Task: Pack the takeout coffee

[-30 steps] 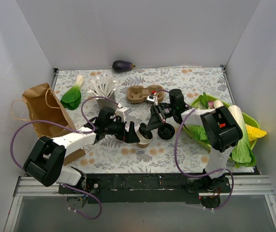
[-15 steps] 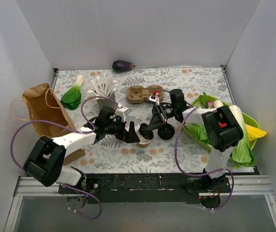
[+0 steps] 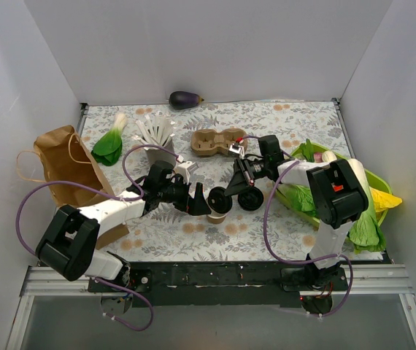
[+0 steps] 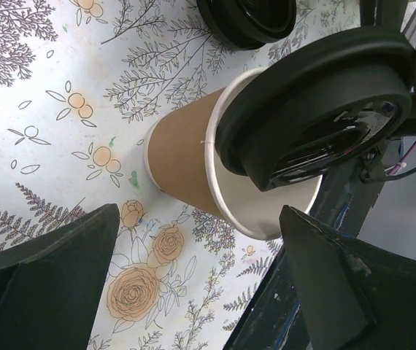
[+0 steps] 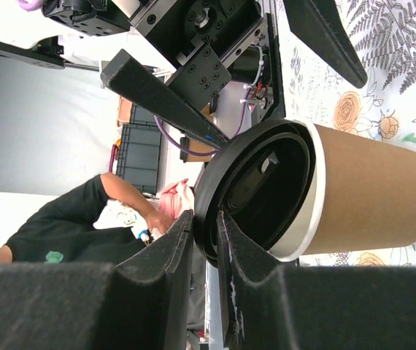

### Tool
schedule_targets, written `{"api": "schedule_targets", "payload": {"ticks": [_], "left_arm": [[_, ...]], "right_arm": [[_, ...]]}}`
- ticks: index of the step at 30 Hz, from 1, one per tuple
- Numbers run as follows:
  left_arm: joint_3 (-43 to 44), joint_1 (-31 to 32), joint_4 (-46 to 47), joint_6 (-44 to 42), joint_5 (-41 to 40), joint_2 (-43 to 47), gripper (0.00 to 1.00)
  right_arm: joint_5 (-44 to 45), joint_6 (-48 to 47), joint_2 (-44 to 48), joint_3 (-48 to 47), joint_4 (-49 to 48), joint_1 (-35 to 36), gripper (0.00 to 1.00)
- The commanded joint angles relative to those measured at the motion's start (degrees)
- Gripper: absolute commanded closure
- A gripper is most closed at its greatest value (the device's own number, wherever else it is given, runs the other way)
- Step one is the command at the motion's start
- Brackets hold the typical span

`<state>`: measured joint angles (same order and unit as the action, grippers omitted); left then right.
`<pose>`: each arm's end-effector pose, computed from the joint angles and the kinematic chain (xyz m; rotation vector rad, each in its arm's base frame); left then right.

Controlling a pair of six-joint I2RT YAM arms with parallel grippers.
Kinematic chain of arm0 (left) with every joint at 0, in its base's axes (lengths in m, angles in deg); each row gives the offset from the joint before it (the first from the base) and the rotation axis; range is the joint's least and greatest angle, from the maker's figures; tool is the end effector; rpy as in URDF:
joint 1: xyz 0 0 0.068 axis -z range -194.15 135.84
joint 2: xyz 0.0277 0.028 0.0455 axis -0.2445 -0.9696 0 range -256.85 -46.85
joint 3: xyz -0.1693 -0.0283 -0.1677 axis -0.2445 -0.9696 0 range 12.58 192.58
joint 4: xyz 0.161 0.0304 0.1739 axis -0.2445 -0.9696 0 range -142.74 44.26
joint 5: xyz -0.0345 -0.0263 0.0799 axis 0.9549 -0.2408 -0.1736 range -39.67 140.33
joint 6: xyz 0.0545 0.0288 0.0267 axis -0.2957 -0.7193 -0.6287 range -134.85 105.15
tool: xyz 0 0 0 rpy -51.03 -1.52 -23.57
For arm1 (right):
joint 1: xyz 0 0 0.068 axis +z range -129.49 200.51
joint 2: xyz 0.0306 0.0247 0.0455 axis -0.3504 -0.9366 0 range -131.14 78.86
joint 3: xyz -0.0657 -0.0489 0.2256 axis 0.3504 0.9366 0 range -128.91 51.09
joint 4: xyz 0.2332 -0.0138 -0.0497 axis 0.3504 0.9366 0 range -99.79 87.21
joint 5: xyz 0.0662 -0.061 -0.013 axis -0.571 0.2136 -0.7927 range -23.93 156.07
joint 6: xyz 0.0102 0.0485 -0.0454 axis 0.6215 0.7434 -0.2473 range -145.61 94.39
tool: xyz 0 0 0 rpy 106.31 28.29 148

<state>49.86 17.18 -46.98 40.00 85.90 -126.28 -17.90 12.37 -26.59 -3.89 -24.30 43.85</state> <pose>0.2121 -0.1656 0.1550 -0.1790 2.6291 -1.3796 0.2843 0.1806 0.1563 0.6760 -2.1666 -2.1332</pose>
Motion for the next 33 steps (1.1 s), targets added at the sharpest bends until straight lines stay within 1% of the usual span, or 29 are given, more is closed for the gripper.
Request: {"api": "schedule_targets", "payload": {"ticks": [1,5,8,12,20,21,24,33], "left_arm": [[1.57,-0.13,0.79,-0.80,0.29,0.07,0.07],[1.31,-0.13,0.97,-0.53,0.20,0.42,0.07],[1.31,-0.13,0.88,-0.71,0.64,0.60,0.07],[1.13,-0.13,0.97,-0.71,1.51,0.86,0.07],[0.69,-0.13,0.97,-0.62,3.80,1.30,0.07],[0.52,-0.13,2.54,-0.53,3.89,1.30,0.07],[0.25,-0.22,3.08,-0.36,3.98,1.30,0.07],[0.69,-0.13,2.11,-1.32,5.38,1.74,0.06]], "right_arm": [[1.61,-3.96,1.56,-1.36,3.07,-0.66,0.74],[2.22,-5.89,1.65,-1.36,4.92,-1.18,0.73],[3.19,-8.61,1.82,-1.97,8.08,-1.45,0.73],[5.56,-15.02,1.83,-3.29,16.05,-1.53,0.72],[9.78,-22.76,2.00,-5.49,24.69,-1.45,0.72],[10.13,-23.21,2.00,-5.66,25.22,-1.36,0.72],[10.84,-24.00,2.00,-5.49,26.10,-1.36,0.72],[11.37,-25.76,2.26,-5.84,27.60,-0.74,0.73]]}}
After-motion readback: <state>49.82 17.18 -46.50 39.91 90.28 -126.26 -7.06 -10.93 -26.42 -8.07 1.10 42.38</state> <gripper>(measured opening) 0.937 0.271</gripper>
